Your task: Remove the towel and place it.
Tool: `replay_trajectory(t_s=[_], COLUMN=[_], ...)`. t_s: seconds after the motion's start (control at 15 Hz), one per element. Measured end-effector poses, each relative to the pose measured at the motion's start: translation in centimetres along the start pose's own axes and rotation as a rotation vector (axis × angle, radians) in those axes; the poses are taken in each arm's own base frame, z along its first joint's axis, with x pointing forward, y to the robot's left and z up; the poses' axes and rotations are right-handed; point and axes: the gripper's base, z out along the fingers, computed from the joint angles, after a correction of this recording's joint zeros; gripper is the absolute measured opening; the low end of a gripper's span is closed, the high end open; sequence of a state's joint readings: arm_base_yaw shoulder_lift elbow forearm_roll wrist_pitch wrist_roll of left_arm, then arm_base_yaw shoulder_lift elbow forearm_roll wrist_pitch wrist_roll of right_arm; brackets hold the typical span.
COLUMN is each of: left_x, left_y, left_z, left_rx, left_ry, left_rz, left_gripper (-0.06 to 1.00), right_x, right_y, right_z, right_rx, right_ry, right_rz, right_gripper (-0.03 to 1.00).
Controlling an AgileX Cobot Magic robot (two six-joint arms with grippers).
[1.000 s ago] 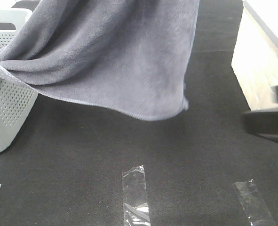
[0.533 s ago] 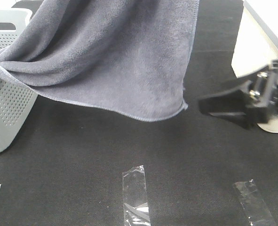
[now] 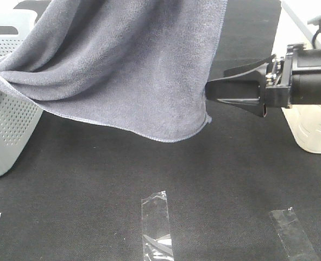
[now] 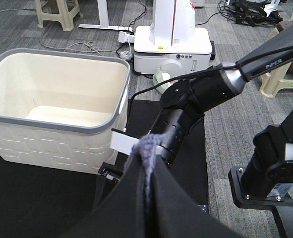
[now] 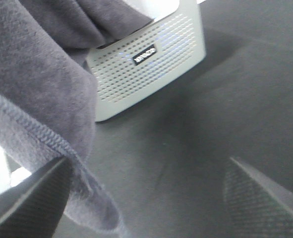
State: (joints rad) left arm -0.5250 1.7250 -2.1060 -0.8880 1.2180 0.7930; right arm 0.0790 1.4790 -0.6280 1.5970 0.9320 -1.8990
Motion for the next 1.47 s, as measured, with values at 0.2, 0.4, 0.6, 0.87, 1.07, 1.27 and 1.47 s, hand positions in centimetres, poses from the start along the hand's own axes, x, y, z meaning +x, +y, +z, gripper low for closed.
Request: replay_trajectory(t_s=[0.2,0.4,0.6,0.87,1.07,1.27,1.47], left_x=[0.0,0.0,0.0,0.0,0.0,0.0,0.0], left_y=[0.0,0.0,0.0,0.0,0.0,0.0,0.0], left_z=[0.0,0.0,0.0,0.0,0.0,0.0,0.0], left_rx=[0.001,0.001,0.001,0.001,0.001,0.001,0.001], left_ry=[0.001,0.001,0.001,0.001,0.001,0.001,0.001], left_rz=[0.000,0.000,0.000,0.000,0.000,0.000,0.000], left_gripper=[0.00,0.00,0.00,0.00,0.00,0.00,0.00], right_x=[0.3,1.0,1.1,0.7,0.5,0.9,1.1], right_y=[0.6,1.2,1.3,0.7,0.8,2.5,2.2], right_z=[0.1,0.0,-0.1,0.0,0.1,1.6,2.2], right_rx=[-0.082,-0.153,-0.165,-0.100,-0.103,-0.177,-0.112], right_ry=[0.024,0.095,0.118,0.066,0.053,0.118,0.146], right_rz=[-0.017,-0.017,0.001,-0.004,-0.012,-0.063,-0.078], right_gripper=[0.79,0.76,0.75,0.75,0.75,0.75,0.74])
